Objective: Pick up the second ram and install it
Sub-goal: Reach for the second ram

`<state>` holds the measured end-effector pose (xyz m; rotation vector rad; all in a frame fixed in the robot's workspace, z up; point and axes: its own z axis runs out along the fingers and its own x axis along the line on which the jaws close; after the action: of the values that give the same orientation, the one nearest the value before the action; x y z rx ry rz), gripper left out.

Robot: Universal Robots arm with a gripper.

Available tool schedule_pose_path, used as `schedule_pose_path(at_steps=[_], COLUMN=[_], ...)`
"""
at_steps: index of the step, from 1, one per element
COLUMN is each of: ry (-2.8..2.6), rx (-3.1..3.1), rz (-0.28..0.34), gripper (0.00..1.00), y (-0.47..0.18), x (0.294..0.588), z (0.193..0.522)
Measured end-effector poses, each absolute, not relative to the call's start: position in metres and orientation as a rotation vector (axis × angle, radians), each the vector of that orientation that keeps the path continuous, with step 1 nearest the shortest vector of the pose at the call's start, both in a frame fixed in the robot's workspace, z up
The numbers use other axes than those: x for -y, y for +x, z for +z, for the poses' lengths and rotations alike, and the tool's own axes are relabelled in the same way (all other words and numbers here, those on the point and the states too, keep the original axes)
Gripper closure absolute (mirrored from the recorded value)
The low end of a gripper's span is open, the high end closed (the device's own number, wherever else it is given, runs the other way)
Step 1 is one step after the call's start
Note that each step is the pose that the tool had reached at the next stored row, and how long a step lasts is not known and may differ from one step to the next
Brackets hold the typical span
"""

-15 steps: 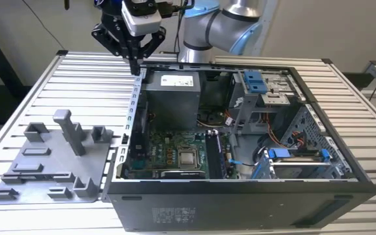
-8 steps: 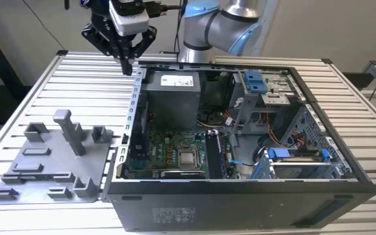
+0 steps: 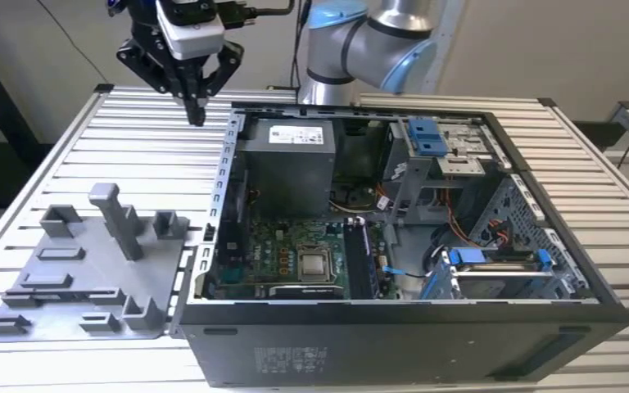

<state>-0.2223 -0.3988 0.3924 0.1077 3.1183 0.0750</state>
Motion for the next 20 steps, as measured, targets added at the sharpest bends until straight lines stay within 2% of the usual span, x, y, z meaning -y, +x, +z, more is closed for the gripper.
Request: schedule_pose_path(at_steps=[20], ry=[0.108], rx=[-3.12], rz=[0.075], gripper=[0.89], y=[-0.272], x=[0.399], z=[0.392])
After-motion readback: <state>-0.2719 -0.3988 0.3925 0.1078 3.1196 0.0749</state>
